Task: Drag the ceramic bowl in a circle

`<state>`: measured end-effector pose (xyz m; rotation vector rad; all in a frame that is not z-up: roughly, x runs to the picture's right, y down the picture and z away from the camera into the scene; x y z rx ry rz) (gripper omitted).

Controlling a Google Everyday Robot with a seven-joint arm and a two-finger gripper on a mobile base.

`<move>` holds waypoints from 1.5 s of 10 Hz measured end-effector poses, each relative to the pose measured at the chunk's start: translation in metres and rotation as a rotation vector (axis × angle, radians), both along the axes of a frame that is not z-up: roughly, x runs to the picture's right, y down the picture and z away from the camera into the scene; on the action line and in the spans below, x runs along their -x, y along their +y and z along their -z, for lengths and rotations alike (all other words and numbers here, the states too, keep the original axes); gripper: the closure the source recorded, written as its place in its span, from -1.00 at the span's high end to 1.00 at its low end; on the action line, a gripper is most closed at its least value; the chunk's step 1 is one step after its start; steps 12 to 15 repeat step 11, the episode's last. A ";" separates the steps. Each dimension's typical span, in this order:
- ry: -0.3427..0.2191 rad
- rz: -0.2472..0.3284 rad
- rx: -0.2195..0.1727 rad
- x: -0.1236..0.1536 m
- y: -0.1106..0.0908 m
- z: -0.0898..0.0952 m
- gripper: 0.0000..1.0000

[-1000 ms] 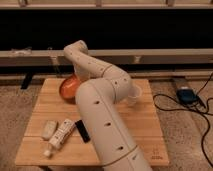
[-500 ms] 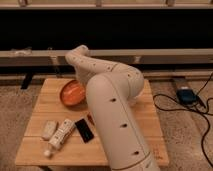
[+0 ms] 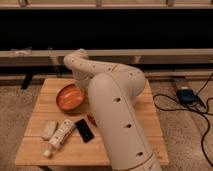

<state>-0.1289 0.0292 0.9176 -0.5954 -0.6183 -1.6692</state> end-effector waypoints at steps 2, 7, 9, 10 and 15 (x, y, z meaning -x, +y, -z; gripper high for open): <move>-0.007 0.005 -0.004 0.001 -0.004 -0.003 0.60; -0.008 0.009 -0.069 -0.007 -0.042 0.005 0.60; -0.031 -0.019 -0.103 -0.012 -0.064 0.018 0.60; -0.029 -0.020 -0.103 -0.014 -0.064 0.018 0.60; -0.034 -0.020 -0.103 -0.011 -0.064 0.018 0.60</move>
